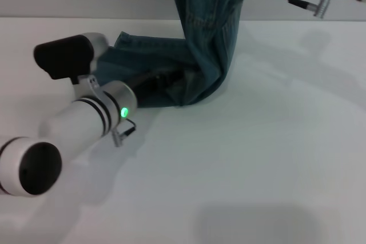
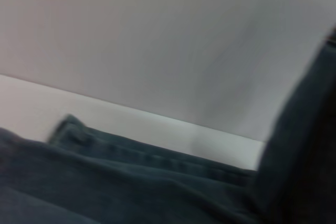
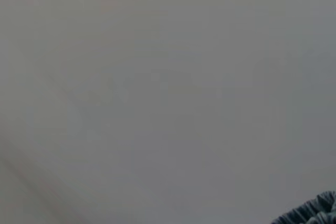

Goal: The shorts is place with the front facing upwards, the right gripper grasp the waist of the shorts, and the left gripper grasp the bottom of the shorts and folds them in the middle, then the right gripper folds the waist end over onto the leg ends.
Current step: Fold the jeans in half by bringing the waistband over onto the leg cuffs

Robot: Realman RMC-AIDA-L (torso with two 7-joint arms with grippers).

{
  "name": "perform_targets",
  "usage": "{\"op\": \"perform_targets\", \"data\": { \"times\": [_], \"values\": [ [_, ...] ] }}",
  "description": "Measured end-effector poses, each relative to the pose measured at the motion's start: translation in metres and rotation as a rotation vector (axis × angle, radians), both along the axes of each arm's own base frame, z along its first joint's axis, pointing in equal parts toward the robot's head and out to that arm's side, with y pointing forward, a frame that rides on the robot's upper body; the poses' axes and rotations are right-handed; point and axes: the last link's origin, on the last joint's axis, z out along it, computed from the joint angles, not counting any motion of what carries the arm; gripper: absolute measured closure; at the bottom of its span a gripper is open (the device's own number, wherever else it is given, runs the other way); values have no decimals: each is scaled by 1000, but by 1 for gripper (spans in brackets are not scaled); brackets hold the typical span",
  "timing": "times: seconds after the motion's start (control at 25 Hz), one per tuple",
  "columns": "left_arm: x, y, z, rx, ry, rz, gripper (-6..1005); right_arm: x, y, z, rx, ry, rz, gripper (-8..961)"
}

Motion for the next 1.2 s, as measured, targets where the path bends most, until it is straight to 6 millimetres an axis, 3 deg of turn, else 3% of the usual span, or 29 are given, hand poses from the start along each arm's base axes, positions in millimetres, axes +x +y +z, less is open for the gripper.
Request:
{"op": "perform_targets", "data": {
  "times": [0.32,0.72,1.04,1.2],
  "values": [
    [27,-12,-22,-44,-41,-93,160,-15,5,-13,-23,-17,14,918],
    [54,-15,-33,-69,-46,-193,160,-26,4,-35,-55,-65,34,923],
    [59,-21,-39,-90,-41,-227,160,-26,4,-42,-60,-79,32,935],
    [48,-22,-35,-73,-53,-183,160,-21,3,-43,-62,-81,24,953]
  ]
}}
